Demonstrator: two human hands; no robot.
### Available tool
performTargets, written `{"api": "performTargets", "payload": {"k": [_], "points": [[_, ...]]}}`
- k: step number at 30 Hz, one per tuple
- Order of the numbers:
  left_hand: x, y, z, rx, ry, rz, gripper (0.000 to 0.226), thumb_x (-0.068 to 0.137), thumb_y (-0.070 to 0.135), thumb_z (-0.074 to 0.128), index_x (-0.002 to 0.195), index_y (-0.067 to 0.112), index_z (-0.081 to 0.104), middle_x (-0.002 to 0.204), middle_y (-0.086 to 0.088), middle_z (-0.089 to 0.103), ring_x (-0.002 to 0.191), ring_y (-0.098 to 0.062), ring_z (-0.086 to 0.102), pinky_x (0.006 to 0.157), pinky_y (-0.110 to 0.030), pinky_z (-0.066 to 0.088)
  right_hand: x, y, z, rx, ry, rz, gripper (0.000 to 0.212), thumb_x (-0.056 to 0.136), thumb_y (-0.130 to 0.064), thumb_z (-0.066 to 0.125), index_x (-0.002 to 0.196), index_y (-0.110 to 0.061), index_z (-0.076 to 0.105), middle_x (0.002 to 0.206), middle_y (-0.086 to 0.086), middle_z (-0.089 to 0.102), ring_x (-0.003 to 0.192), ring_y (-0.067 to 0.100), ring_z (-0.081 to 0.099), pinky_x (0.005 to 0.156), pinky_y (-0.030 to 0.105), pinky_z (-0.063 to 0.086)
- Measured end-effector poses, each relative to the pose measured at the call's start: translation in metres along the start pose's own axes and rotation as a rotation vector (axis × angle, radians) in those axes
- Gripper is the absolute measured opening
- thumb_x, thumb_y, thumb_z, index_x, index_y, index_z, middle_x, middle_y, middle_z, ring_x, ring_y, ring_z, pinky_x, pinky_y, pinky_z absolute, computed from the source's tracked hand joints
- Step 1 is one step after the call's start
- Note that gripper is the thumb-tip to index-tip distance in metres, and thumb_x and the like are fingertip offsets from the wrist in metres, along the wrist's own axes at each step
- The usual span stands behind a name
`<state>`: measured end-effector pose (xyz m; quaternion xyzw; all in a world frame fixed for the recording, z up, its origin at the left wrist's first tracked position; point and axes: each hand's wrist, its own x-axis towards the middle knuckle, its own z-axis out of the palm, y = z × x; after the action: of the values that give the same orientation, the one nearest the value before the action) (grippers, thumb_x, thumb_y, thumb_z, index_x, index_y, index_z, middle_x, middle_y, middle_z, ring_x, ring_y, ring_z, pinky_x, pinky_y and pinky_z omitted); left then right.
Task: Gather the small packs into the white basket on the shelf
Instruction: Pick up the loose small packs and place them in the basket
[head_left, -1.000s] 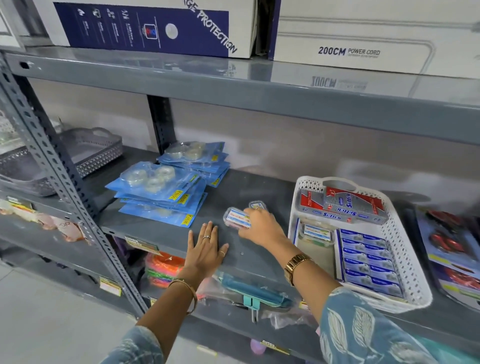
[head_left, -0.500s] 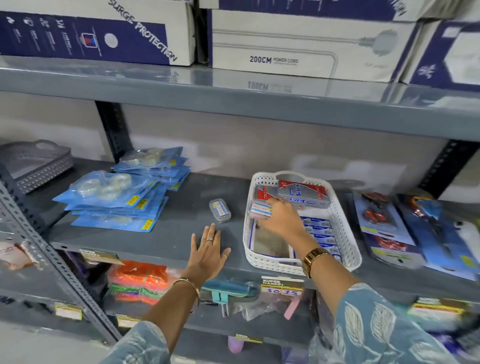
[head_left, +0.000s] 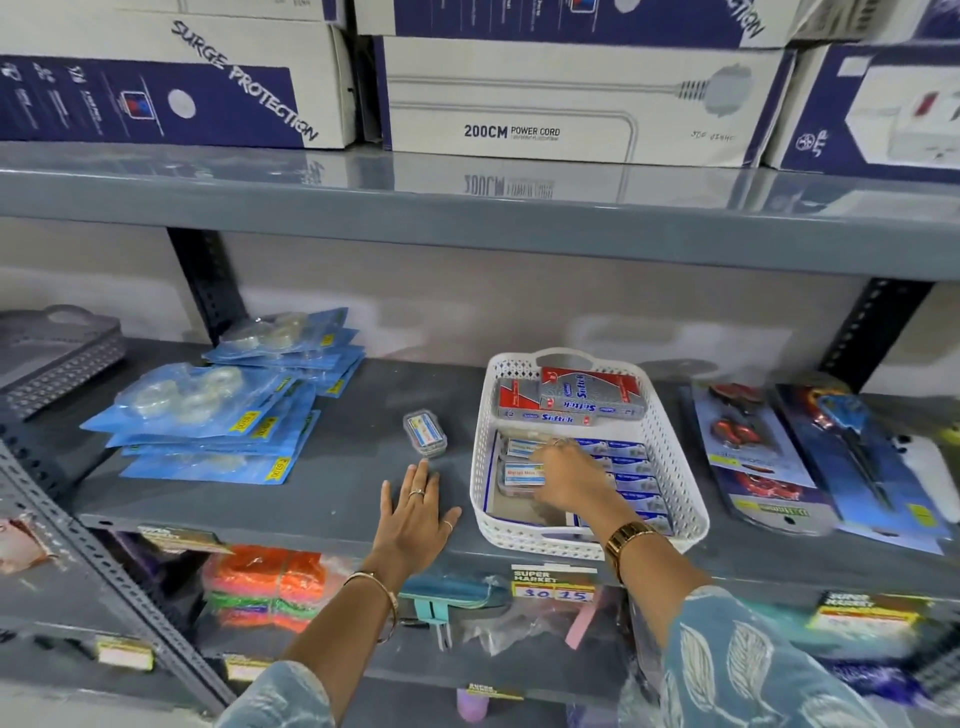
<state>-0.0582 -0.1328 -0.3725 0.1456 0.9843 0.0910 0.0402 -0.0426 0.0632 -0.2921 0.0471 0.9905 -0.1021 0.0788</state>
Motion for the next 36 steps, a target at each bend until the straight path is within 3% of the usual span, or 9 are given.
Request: {"api": "performTargets", "payload": {"k": [8, 12, 15, 20, 24, 27, 29, 32, 36], "points": [[0.002, -0.004, 0.001, -0.007, -0.007, 0.004, 0.066, 0.097, 0.048, 0.023, 0.147, 0.009, 0.006, 0.158, -0.007, -0.006, 0.145, -0.022, -0.005, 0.116, -0.049, -0.004, 0.012, 0.0, 0.0, -0.012, -0.045, 0.02, 0.045, 0.078, -0.017, 0.073, 0.121, -0.014, 0.059, 0.124, 0.01, 0.058, 0.113, 0.027, 0.058, 0.096, 0.039, 0.05], [0.002, -0.009, 0.001, 0.016, 0.0, -0.05, 0.088, 0.079, 0.063, -0.003, 0.147, 0.009, 0.008, 0.158, -0.008, -0.003, 0.145, -0.022, -0.003, 0.116, -0.049, -0.003, 0.02, -0.007, -0.007, 0.024, -0.128, 0.035, 0.041, 0.075, -0.006, 0.07, 0.115, -0.006, 0.06, 0.117, 0.013, 0.061, 0.101, 0.028, 0.06, 0.086, 0.034, 0.052], [0.001, -0.015, 0.002, 0.029, 0.008, -0.08, 0.08, 0.086, 0.06, 0.003, 0.147, 0.008, 0.009, 0.158, -0.009, -0.002, 0.145, -0.023, -0.003, 0.116, -0.049, -0.002, 0.027, -0.017, -0.017, 0.089, -0.04, 0.045, 0.029, 0.085, 0.001, 0.054, 0.113, -0.004, 0.061, 0.109, 0.013, 0.063, 0.103, 0.031, 0.061, 0.087, 0.037, 0.05], [0.0, -0.028, -0.002, 0.039, 0.011, -0.114, 0.067, 0.096, 0.051, 0.018, 0.147, 0.008, 0.007, 0.158, -0.008, -0.004, 0.145, -0.022, -0.005, 0.116, -0.048, -0.003, 0.042, -0.045, -0.024, 0.134, 0.135, -0.068, 0.035, 0.087, 0.002, 0.052, 0.119, -0.009, 0.06, 0.122, 0.015, 0.062, 0.111, 0.032, 0.06, 0.094, 0.039, 0.049], [0.001, -0.042, -0.004, 0.019, 0.034, -0.15, 0.098, 0.068, 0.063, -0.013, 0.147, 0.009, 0.007, 0.158, -0.007, -0.001, 0.145, -0.021, -0.005, 0.116, -0.048, -0.003, 0.055, -0.066, -0.016, 0.059, 0.114, -0.216, 0.052, 0.083, 0.011, 0.051, 0.129, -0.015, 0.051, 0.132, 0.013, 0.053, 0.12, 0.032, 0.054, 0.098, 0.041, 0.048], [0.002, -0.059, -0.008, 0.009, 0.049, -0.181, 0.105, 0.06, 0.062, -0.018, 0.147, 0.009, 0.006, 0.158, -0.007, -0.001, 0.145, -0.022, -0.005, 0.116, -0.048, -0.003, 0.068, -0.081, -0.012, -0.056, 0.122, -0.271, 0.055, 0.082, 0.008, 0.057, 0.131, -0.015, 0.048, 0.132, 0.012, 0.051, 0.123, 0.031, 0.05, 0.099, 0.04, 0.047], [0.001, -0.068, -0.011, 0.013, 0.055, -0.2, 0.099, 0.068, 0.064, -0.014, 0.147, 0.009, 0.006, 0.158, -0.007, -0.001, 0.145, -0.021, -0.005, 0.116, -0.048, -0.002, 0.076, -0.089, -0.013, -0.096, 0.117, -0.281, 0.052, 0.083, 0.004, 0.058, 0.131, -0.014, 0.049, 0.131, 0.012, 0.052, 0.123, 0.031, 0.05, 0.1, 0.039, 0.046], [0.003, -0.078, -0.015, 0.019, 0.05, -0.221, 0.072, 0.093, 0.056, 0.015, 0.147, 0.009, 0.006, 0.158, -0.007, -0.001, 0.145, -0.021, -0.006, 0.117, -0.048, -0.002, 0.089, -0.101, -0.009, -0.124, 0.077, -0.331, 0.041, 0.083, -0.007, 0.061, 0.123, -0.014, 0.054, 0.124, 0.012, 0.055, 0.116, 0.03, 0.054, 0.092, 0.038, 0.047], [0.008, -0.089, -0.019, 0.002, 0.047, -0.223, 0.069, 0.096, 0.051, 0.022, 0.147, 0.01, 0.006, 0.158, -0.007, -0.001, 0.145, -0.02, -0.007, 0.116, -0.047, -0.004, 0.104, -0.116, -0.001, -0.199, -0.025, -0.369, 0.044, 0.087, -0.017, 0.056, 0.13, -0.016, 0.045, 0.129, 0.013, 0.048, 0.116, 0.032, 0.053, 0.09, 0.037, 0.046]]}}
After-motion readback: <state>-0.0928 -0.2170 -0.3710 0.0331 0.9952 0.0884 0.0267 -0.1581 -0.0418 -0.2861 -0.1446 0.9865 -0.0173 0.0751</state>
